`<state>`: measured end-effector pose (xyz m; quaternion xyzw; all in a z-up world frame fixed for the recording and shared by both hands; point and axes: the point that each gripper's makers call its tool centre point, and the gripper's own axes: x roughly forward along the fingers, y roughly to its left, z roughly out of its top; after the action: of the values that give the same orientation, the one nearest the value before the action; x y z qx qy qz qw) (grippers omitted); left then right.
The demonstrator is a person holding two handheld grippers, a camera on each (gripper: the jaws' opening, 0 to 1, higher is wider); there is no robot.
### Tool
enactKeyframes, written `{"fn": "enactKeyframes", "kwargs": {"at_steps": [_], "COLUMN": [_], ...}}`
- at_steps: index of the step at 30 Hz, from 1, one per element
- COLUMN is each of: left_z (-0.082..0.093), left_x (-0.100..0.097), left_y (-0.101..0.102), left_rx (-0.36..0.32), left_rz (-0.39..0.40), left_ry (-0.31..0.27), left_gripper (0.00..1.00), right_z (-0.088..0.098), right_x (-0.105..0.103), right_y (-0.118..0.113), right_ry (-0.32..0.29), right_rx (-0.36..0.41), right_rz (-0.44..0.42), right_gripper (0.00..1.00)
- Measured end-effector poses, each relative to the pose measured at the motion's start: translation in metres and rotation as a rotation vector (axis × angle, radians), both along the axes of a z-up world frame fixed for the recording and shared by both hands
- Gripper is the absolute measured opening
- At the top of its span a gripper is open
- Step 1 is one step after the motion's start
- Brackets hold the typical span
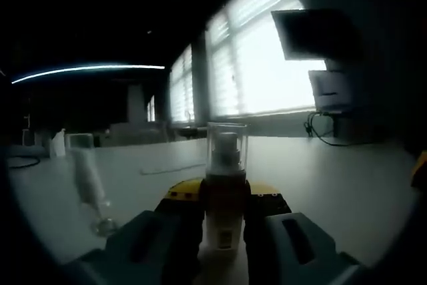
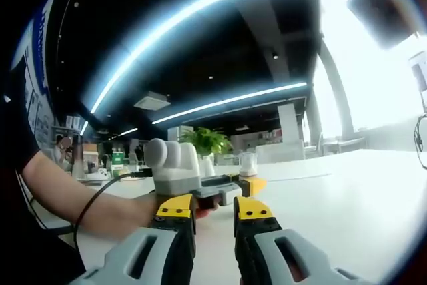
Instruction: Clamp pump bottle remove cover press pump head put on cover
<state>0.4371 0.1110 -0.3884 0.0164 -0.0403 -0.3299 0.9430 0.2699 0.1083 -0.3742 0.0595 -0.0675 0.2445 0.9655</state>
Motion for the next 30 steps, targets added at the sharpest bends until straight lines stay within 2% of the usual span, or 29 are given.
{"fn": "enactKeyframes", "kwargs": {"at_steps": [4, 6, 9, 11, 15, 20, 25, 27, 30], "left_z": [0.004, 0.009, 0.005, 0.005, 0.010, 0.017, 0.024, 0.023, 0.030], "left_x": [-0.007, -0.012, -0.019, -0.021, -0.029, -0.037, -0.045, -0.048, -0.055], "left_y": [-0.003, -0.003, -0.002, 0.002, 0.002, 0.012, 0.022, 0.028, 0.040], "left_rx": [-0.045, -0.028, 0.015, 0.011, -0.012, -0.029, -0.060, -0.079, -0.091], "left_rz": [-0.043, -0.053, -0.072, -0.081, -0.165, -0.191, -0.197, -0.192, -0.203], "left_ry": [0.011, -0.012, -0.027, -0.023, -0.026, -0.022, 0.013, 0.065, 0.061], "left_gripper": [0.13, 0.13, 0.13, 0.13, 0.13, 0.13, 0.13, 0.13, 0.13], "right_z": [0.000, 0.000, 0.000, 0.000, 0.000, 0.000, 0.000, 0.000, 0.000], "right_x": [0.000, 0.000, 0.000, 0.000, 0.000, 0.000, 0.000, 0.001, 0.001], "right_y": [0.000, 0.001, 0.001, 0.001, 0.001, 0.000, 0.001, 0.001, 0.001], "right_ry": [0.000, -0.001, -0.002, -0.001, -0.001, -0.002, 0.000, 0.001, 0.000], "right_rx": [-0.002, -0.005, -0.008, -0.007, -0.006, -0.005, -0.013, -0.010, -0.012], "right_rz": [0.000, 0.000, 0.000, 0.000, -0.002, -0.004, -0.010, -0.009, -0.009], "right_gripper": [0.17, 0.17, 0.16, 0.16, 0.15, 0.14, 0.14, 0.14, 0.15]}}
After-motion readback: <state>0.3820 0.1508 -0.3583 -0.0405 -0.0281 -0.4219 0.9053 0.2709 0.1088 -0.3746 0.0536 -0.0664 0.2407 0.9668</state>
